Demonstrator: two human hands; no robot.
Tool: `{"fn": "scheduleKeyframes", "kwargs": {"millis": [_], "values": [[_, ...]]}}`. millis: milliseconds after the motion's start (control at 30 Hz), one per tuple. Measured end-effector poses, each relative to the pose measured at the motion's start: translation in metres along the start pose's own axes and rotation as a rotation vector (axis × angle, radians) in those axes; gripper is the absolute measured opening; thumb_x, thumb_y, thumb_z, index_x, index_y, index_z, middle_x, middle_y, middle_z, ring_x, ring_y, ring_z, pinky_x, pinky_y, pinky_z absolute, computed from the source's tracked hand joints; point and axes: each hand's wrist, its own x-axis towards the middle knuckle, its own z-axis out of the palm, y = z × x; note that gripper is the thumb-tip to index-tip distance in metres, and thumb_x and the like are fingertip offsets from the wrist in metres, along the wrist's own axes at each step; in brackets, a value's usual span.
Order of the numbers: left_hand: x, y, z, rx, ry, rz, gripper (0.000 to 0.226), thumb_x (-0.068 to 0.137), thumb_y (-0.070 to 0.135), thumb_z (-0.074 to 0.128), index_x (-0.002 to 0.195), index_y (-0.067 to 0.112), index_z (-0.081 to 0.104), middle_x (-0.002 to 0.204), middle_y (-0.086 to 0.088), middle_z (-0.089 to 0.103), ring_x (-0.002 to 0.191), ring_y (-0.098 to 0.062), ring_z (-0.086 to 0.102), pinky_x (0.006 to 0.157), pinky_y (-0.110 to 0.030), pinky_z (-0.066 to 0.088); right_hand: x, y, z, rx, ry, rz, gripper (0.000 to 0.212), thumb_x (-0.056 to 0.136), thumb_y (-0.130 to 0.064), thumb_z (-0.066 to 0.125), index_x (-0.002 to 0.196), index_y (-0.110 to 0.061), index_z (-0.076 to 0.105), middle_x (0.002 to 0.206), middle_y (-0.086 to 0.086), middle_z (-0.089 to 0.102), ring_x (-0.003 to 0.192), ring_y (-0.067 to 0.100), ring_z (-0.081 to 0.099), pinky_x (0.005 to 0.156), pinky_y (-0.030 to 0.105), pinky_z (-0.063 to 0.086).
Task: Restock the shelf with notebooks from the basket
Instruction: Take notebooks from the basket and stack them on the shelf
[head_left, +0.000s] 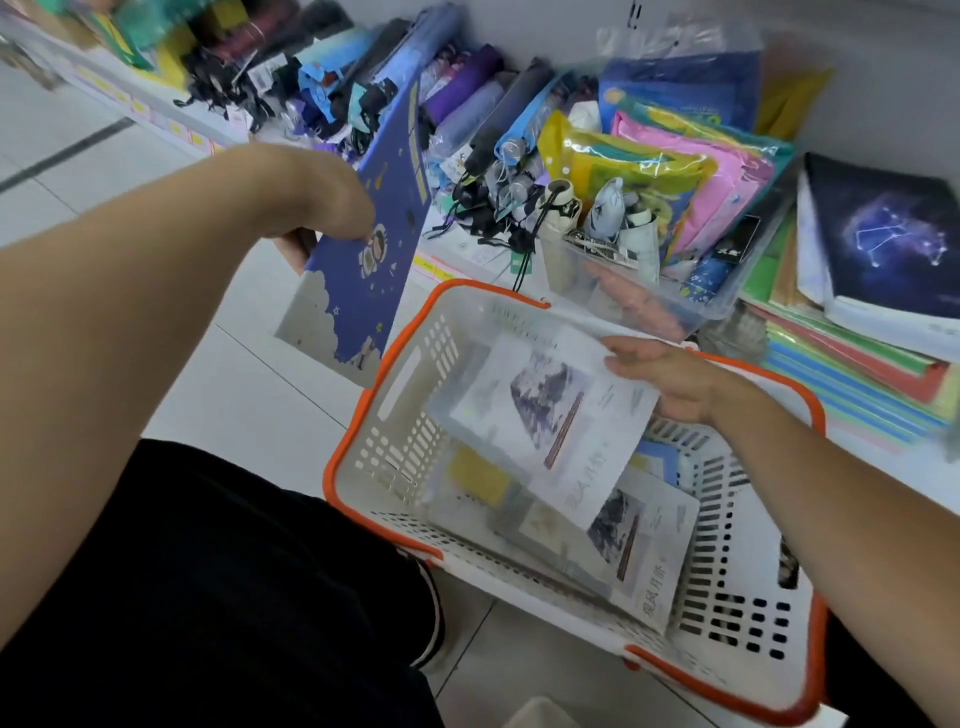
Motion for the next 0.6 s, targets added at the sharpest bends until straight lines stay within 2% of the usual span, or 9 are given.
{"fn": "scheduleKeyframes", "kwargs": {"millis": [100, 167, 233, 300, 367, 433, 500, 533, 600], "values": [[-0.002, -0.005, 0.002, 0.007, 0.001, -0.023, 0.028, 0.097, 0.018, 0.051, 0.108, -0.007, 0.057, 0.101, -0.027, 0.066, 0.074, -0.040, 0.070, 0.064, -0.044, 0.060, -0.012, -0.022, -0.007, 0.367, -0.018, -0.146, 0.054, 0.092, -0.012, 0.053, 0.145, -0.021, 0.050, 0.137, 0.007, 0.062, 0.121, 0.023, 0.063, 0.101, 0.042, 0.052], [-0.005, -0.007, 0.002, -0.047, -0.028, -0.034, 0.030, 0.098, 0.022, 0.054, 0.106, -0.006, 0.058, 0.097, -0.025, 0.067, 0.070, -0.038, 0.070, 0.056, -0.038, 0.058, -0.016, -0.039, 0.001, 0.498, 0.010, -0.201, 0.056, 0.092, -0.014, 0.052, 0.147, -0.022, 0.046, 0.127, 0.001, 0.069, 0.110, 0.017, 0.069, 0.089, 0.034, 0.058], [-0.007, -0.009, 0.002, -0.229, -0.080, -0.020, 0.027, 0.098, 0.023, 0.056, 0.096, -0.003, 0.060, 0.087, -0.018, 0.066, 0.061, -0.031, 0.064, 0.046, -0.030, 0.053, -0.016, -0.058, 0.019, 0.540, 0.018, -0.217, 0.053, 0.090, -0.016, 0.056, 0.142, -0.021, 0.053, 0.122, 0.001, 0.071, 0.102, 0.016, 0.071, 0.081, 0.033, 0.061], [-0.012, -0.007, 0.003, -0.521, -0.127, 0.038, 0.025, 0.099, 0.028, 0.056, 0.100, 0.004, 0.061, 0.089, -0.018, 0.063, 0.072, -0.030, 0.060, 0.056, -0.032, 0.054, -0.014, -0.079, 0.041, 0.510, -0.004, -0.227, 0.039, 0.089, -0.018, 0.060, 0.127, -0.023, 0.067, 0.117, 0.003, 0.073, 0.094, 0.016, 0.074, 0.069, 0.032, 0.063], [-0.020, 0.001, 0.002, -0.859, -0.133, 0.157, 0.023, 0.100, 0.025, 0.052, 0.100, 0.007, 0.066, 0.091, -0.012, 0.073, 0.079, -0.029, 0.068, 0.066, -0.036, 0.059, -0.013, -0.100, 0.064, 0.392, -0.016, -0.245, 0.026, 0.090, -0.018, 0.062, 0.115, -0.021, 0.072, 0.118, 0.009, 0.072, 0.094, 0.020, 0.073, 0.071, 0.037, 0.063], [-0.030, 0.011, 0.000, -1.063, -0.092, 0.249, 0.026, 0.101, 0.015, 0.046, 0.085, 0.010, 0.067, 0.065, -0.001, 0.072, 0.054, -0.015, 0.067, 0.048, -0.023, 0.055, -0.015, -0.117, 0.083, 0.246, 0.028, -0.280, 0.018, 0.095, -0.016, 0.061, 0.111, -0.018, 0.069, 0.115, 0.012, 0.072, 0.093, 0.023, 0.073, 0.075, 0.040, 0.060], [-0.037, 0.013, -0.001, -1.110, -0.016, 0.272, 0.032, 0.100, 0.008, 0.042, 0.074, 0.007, 0.059, 0.045, 0.001, 0.058, 0.038, -0.017, 0.049, 0.035, -0.014, 0.038, -0.019, -0.131, 0.099, 0.213, 0.102, -0.336, 0.016, 0.099, -0.017, 0.058, 0.110, -0.020, 0.069, 0.108, 0.008, 0.076, 0.089, 0.022, 0.073, 0.073, 0.038, 0.060], [-0.037, 0.012, -0.001, -1.133, 0.005, 0.281, 0.029, 0.100, 0.009, 0.041, 0.075, 0.006, 0.057, 0.047, -0.006, 0.055, 0.044, -0.025, 0.042, 0.039, -0.014, 0.038, -0.021, -0.137, 0.107, 0.244, 0.131, -0.366, 0.018, 0.100, -0.018, 0.057, 0.108, -0.024, 0.072, 0.105, 0.004, 0.077, 0.086, 0.020, 0.074, 0.071, 0.037, 0.060], [-0.040, 0.010, -0.006, -1.252, -0.004, 0.267, 0.022, 0.101, 0.020, 0.046, 0.091, 0.005, 0.059, 0.075, -0.017, 0.062, 0.064, -0.035, 0.048, 0.061, -0.025, 0.049, -0.028, -0.145, 0.121, 0.369, 0.141, -0.401, 0.028, 0.102, -0.020, 0.053, 0.097, -0.033, 0.077, 0.098, -0.003, 0.078, 0.083, 0.015, 0.075, 0.068, 0.036, 0.060]]}}
